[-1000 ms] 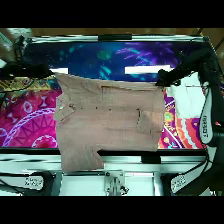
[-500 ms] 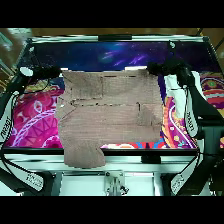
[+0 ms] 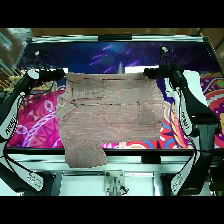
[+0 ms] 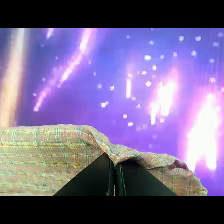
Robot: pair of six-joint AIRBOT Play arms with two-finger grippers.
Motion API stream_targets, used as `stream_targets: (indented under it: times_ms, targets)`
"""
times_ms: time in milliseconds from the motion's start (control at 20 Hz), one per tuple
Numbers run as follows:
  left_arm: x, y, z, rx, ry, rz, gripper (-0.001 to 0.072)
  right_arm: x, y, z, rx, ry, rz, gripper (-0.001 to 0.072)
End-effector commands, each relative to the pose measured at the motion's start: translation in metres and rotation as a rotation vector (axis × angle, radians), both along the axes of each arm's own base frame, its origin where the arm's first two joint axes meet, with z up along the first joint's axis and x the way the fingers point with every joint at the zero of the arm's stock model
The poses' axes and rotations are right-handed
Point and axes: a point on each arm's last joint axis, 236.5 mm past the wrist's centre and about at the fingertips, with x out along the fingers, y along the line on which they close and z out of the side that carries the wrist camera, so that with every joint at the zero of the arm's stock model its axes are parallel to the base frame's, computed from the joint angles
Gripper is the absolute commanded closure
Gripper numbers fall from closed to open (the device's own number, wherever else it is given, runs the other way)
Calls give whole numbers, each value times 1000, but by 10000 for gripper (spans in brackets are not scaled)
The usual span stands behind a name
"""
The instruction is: Fold the shirts.
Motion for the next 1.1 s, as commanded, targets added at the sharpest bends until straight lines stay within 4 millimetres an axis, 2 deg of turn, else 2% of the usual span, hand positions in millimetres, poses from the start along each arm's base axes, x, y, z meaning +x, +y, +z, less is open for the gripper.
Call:
stream_targets:
  times_ms: [0, 200, 350, 450, 550, 750, 850, 950, 1050]
  targets:
    - [-2, -8, -4, -3, 11, -16, 680, -1, 0, -12, 15, 27, -25, 662]
    - [-2, -11, -5, -3, 15, -22, 681, -5, 0, -17, 37, 55, -45, 661]
    - [-11, -12, -12, 1, 57, -52, 681, -16, 3, -22, 36, 111, -26, 662]
    - [-26, -11, -24, 21, 127, -103, 682, -32, 5, -27, 30, 185, -3, 662]
    - [-45, -6, -30, 35, 203, -151, 682, -53, 2, -24, 20, 266, 21, 662]
    - [-71, 11, -18, 16, 287, -193, 682, -73, -17, 4, -16, 308, 29, 661]
    - [-81, 11, -11, -2, 327, -232, 682, -79, -20, 15, -16, 317, 31, 662]
    - [-99, 2, -15, -23, 397, -286, 682, -93, -17, 10, -15, 377, 46, 662]
    - [-120, -7, -28, -53, 488, -337, 682, -107, -16, -1, -19, 441, 60, 662]
